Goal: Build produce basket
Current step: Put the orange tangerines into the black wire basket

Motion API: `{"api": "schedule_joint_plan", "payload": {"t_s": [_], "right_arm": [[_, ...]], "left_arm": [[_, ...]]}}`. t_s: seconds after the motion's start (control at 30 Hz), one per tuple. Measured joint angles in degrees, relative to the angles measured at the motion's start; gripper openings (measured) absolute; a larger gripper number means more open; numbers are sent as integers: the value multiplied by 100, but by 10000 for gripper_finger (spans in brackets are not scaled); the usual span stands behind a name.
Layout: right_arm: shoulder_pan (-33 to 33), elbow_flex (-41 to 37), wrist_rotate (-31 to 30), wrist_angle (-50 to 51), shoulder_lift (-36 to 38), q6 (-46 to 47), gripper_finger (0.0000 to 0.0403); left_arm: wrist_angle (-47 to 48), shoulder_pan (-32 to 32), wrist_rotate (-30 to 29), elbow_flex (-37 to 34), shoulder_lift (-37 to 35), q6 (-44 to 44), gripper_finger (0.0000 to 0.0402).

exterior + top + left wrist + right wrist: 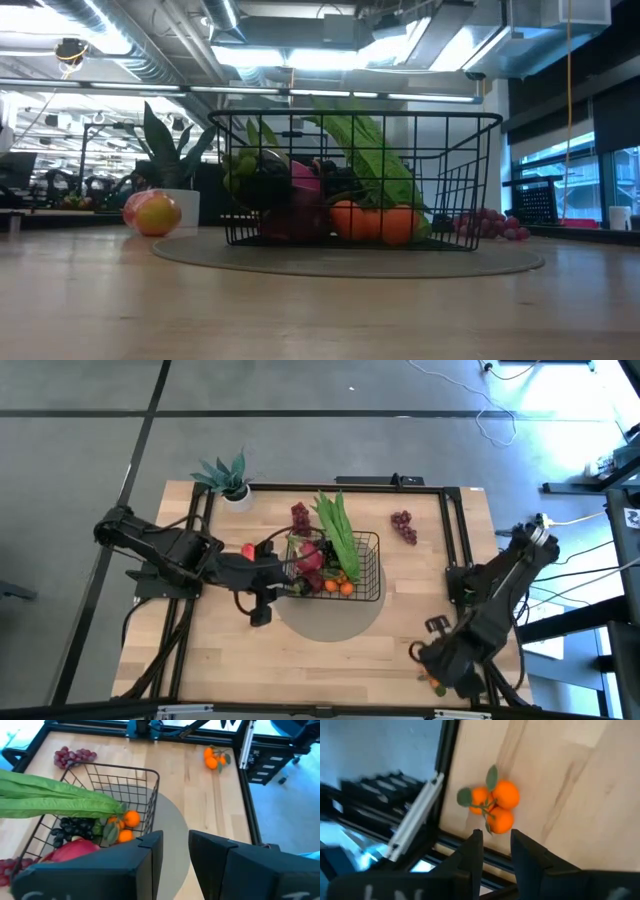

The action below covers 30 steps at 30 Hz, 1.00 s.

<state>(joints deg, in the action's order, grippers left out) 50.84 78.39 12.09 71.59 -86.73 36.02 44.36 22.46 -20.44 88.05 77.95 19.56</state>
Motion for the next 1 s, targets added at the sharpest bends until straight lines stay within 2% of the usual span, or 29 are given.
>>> {"api": "schedule_joint_plan", "payload": {"t_s": [0.2, 0.47, 1.0], "right_arm": [[341, -1, 329, -119, -719, -513, 84], [592, -2, 351, -529, -1413, -1122, 84], [611, -2, 284, -735, -1873, -1726, 84]], "left_arm": [[0, 64, 2, 0, 0, 246, 82], [-13, 61, 8, 0, 0, 281, 82], [-30, 61, 19, 1, 0, 281, 82]]}}
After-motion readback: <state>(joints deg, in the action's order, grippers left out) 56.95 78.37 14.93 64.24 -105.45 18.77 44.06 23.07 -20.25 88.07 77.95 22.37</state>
